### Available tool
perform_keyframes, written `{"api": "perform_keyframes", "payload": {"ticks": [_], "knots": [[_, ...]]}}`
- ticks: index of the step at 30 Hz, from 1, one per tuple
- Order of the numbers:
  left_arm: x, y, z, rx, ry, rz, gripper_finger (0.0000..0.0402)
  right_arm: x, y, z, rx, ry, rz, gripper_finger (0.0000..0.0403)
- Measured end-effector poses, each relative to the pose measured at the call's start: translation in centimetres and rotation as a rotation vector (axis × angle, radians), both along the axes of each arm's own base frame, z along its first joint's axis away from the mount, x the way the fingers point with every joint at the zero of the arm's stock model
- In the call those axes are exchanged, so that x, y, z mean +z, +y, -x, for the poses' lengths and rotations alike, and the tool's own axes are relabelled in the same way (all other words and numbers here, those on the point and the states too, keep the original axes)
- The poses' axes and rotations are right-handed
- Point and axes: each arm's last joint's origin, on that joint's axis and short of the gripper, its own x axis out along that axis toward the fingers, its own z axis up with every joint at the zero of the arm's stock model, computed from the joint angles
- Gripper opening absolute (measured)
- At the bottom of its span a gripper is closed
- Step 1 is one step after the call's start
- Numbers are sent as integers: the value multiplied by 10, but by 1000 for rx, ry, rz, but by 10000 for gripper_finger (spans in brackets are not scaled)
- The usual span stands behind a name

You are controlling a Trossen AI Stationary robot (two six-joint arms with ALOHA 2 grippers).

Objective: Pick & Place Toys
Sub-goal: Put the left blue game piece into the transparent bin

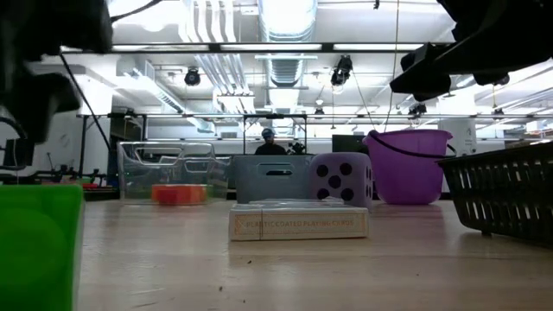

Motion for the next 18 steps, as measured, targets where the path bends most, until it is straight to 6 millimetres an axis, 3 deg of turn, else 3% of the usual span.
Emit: {"api": "perform_keyframes", "payload": {"ticks": [9, 18], "knots": [[-29, -32, -11, 125, 74, 87, 313, -2, 0, 1, 0, 24, 9, 275], [-38, -42, -3, 199, 171, 112, 313, -3, -1, 1, -4, 38, 5, 275]]}}
